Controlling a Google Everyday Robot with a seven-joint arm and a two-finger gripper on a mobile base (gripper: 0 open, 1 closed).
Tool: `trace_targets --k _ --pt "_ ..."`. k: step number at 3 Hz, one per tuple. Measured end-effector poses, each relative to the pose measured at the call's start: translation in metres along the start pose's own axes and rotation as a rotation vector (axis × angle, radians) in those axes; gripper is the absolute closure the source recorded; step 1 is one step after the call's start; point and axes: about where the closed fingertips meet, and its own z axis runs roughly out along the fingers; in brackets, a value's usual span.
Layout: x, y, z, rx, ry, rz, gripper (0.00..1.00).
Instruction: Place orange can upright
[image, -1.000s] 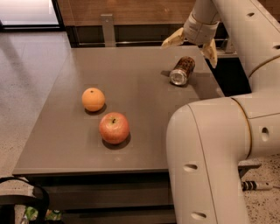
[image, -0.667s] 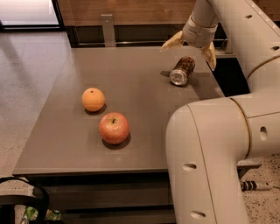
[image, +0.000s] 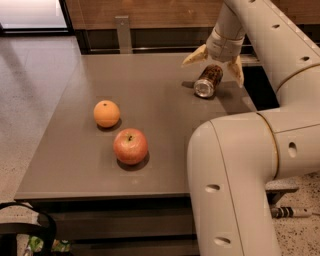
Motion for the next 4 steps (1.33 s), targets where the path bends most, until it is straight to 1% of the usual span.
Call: trace_targets --k 1,2,4 --pt "0.0000 0.0003 0.0067 0.001 0.009 -0.004 0.00" --pt "-0.0025 -0.0022 0.0092 0.011 0.004 -0.011 0.00" --pt "-0.0085 -0.0042 0.0145 0.016 -0.007 -0.038 0.00"
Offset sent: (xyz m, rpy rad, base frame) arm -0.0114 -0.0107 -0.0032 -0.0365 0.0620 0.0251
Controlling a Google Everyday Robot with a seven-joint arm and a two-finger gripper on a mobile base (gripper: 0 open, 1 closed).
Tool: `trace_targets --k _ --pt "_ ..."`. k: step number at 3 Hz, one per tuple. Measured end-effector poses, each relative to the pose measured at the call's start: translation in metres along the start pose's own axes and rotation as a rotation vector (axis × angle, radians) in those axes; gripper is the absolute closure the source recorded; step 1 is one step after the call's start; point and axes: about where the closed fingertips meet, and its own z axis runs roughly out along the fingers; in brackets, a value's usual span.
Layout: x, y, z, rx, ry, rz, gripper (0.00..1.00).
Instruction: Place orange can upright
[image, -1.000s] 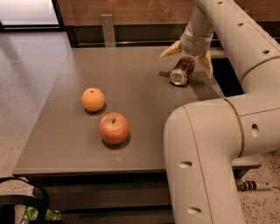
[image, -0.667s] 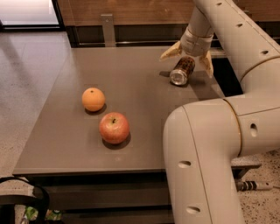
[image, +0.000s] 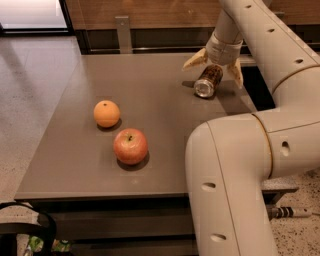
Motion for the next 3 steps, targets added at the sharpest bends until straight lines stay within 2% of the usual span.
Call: trace_targets --k 1,2,3 --pt "-0.0008 0.0016 0.0036 0.000 0.004 -0.007 0.00" --pt "-0.0016 0.0034 0.0042 0.002 0.004 -0.013 0.18" --pt "-0.0067 0.0060 0.0078 -0.006 -0.011 -0.013 0.41"
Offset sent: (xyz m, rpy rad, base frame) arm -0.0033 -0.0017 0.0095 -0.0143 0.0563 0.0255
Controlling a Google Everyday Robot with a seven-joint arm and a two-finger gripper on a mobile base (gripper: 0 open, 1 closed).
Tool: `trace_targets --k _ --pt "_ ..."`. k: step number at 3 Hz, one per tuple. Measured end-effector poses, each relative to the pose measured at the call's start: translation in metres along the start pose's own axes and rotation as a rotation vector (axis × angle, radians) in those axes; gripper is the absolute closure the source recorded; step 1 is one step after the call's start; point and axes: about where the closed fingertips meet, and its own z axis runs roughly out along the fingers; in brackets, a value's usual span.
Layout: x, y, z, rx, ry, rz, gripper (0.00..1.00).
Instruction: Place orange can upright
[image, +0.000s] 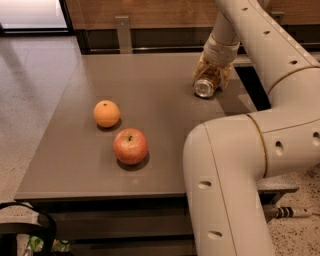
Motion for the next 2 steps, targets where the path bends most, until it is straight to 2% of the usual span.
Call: trace_targets --k 2 --pt "-0.0043 0.0024 0.0021 -0.006 -0.011 0.000 0.88"
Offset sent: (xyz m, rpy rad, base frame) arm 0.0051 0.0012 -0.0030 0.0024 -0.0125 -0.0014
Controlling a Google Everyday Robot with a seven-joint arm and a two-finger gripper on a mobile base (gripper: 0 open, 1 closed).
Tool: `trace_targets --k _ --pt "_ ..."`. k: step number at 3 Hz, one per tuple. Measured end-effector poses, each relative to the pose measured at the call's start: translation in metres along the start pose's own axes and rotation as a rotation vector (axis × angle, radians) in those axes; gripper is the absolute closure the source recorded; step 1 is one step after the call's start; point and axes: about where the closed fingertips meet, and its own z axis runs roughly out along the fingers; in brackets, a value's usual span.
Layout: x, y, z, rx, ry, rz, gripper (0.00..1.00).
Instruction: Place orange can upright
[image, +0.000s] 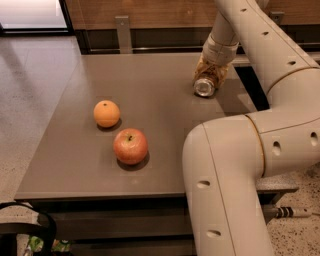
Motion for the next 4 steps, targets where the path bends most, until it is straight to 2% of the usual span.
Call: trace_targets --k 1,3,4 --pt "-0.004 0.002 0.004 -0.005 -0.009 0.000 1.00" --pt "-0.004 0.002 0.002 -0.005 -0.011 0.001 1.00" --pt "-0.010 -0.015 -0.016 0.015 -0.060 0.050 1.00"
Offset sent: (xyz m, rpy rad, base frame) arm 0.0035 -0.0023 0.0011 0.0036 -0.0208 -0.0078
